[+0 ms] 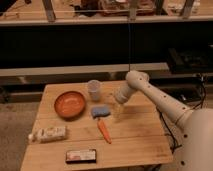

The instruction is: Place the white sponge in the ceramic cup

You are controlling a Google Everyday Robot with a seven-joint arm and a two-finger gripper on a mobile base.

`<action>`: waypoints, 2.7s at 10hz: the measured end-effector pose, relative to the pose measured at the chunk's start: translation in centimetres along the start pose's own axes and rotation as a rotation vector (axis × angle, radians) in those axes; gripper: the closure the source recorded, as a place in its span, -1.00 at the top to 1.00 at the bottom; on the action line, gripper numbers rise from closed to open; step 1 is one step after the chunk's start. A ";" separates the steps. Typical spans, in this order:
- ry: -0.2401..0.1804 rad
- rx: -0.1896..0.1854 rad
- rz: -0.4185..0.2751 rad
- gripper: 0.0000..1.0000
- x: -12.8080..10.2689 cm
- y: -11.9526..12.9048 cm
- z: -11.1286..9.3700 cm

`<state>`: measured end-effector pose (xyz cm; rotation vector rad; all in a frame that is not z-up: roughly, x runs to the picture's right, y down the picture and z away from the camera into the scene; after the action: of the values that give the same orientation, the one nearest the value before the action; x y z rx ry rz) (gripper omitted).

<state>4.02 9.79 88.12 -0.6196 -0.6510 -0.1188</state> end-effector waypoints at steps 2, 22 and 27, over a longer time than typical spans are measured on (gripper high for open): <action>-0.023 -0.017 0.020 0.60 -0.4 -0.2 0.8; -0.061 -0.061 0.075 0.60 -0.5 -0.3 3.8; -0.054 -0.076 0.072 0.60 -0.4 -0.3 4.5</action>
<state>1.19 12.06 90.83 -0.7210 -0.6782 -0.0603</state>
